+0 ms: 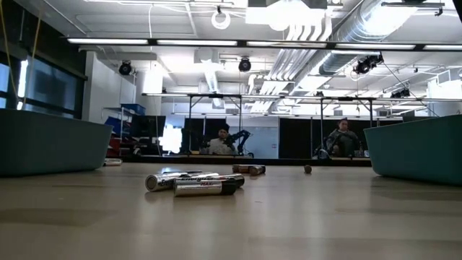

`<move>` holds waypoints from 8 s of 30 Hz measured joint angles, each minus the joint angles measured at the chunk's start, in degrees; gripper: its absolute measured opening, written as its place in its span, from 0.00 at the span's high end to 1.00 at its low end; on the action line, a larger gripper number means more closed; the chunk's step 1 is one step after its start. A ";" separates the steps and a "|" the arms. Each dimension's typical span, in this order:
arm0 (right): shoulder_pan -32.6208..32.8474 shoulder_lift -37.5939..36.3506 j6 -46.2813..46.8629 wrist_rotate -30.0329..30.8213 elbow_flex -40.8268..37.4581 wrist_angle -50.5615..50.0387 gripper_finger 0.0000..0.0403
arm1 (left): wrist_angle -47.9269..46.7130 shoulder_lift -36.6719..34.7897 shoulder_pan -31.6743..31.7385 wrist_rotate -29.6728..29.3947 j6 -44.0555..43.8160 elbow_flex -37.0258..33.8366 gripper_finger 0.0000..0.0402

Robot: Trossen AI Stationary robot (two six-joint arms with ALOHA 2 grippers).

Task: Sort batteries
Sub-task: Put the silver battery into the blue bin, then put the black battery into the green bin

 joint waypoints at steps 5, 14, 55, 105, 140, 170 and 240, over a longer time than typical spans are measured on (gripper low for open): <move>0.65 -0.26 0.24 1.70 0.02 -1.43 0.92 | -0.31 -0.02 0.00 -0.02 -0.41 -0.01 0.89; -0.27 -1.11 8.38 5.76 5.69 -27.52 0.92 | -10.03 -1.21 0.59 -0.73 -7.42 0.04 0.69; -1.43 -0.92 20.00 1.50 -0.09 -43.69 0.92 | -23.44 14.06 -0.22 -6.77 6.21 0.90 0.68; -6.22 -1.27 19.13 11.82 0.04 -41.58 0.54 | -86.02 8.78 -17.64 -2.92 -95.33 -12.30 0.90; -6.15 -1.22 19.54 10.03 0.07 -40.95 0.54 | -72.25 23.71 -11.04 1.53 -95.43 -21.31 0.87; -8.53 -10.73 17.11 10.22 0.15 -47.98 0.54 | -87.78 9.90 -11.06 -3.98 -84.93 -9.96 0.79; -15.97 0.63 -30.16 8.92 -50.14 -38.10 0.98 | -75.04 10.38 -1.53 -25.62 -56.87 3.87 0.79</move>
